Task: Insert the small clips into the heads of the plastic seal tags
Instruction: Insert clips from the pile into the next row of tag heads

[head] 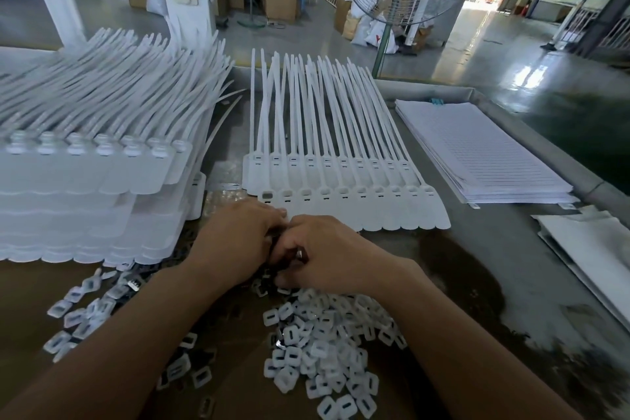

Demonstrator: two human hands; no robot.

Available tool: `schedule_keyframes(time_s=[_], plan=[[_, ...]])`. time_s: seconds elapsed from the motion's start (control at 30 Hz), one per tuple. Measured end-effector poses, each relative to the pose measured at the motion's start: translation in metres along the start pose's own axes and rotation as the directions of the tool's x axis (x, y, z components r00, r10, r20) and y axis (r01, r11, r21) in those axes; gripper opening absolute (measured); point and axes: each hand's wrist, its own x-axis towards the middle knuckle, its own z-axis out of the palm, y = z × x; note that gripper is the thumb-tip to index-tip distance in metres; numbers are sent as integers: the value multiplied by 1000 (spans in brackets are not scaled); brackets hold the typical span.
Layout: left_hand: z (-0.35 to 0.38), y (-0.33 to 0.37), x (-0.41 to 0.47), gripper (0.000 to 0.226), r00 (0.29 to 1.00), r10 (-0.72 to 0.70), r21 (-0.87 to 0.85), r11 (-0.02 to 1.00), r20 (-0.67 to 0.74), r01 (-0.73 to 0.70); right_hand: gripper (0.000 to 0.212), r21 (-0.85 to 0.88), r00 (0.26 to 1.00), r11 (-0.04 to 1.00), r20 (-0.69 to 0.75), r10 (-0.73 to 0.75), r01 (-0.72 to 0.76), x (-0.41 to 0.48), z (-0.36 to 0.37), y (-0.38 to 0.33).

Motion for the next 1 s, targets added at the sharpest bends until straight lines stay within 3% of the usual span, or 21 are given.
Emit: schedule_keyframes(time_s=[0.47,0.57,0.8,1.0], plan=[[-1,0,-2,31,1000,-5,-30,1000,-3,5,17,-65,998,998,54,21,-17,0,3,-7],[-2,1,-3,28,1000,3,-43,999,-10,-4,8,-18,998,1000,64,7,-6,-2,1,-5],[-4,2,-4,16,999,19,-68,997,-27,-21,13,175,999,984,-30,-14,19,-4,-1,-3],[-3,3,-3,16,1000,-7,-70,998,-20,5,9,198,997,980,-70,-12,26,-3,-4,3]])
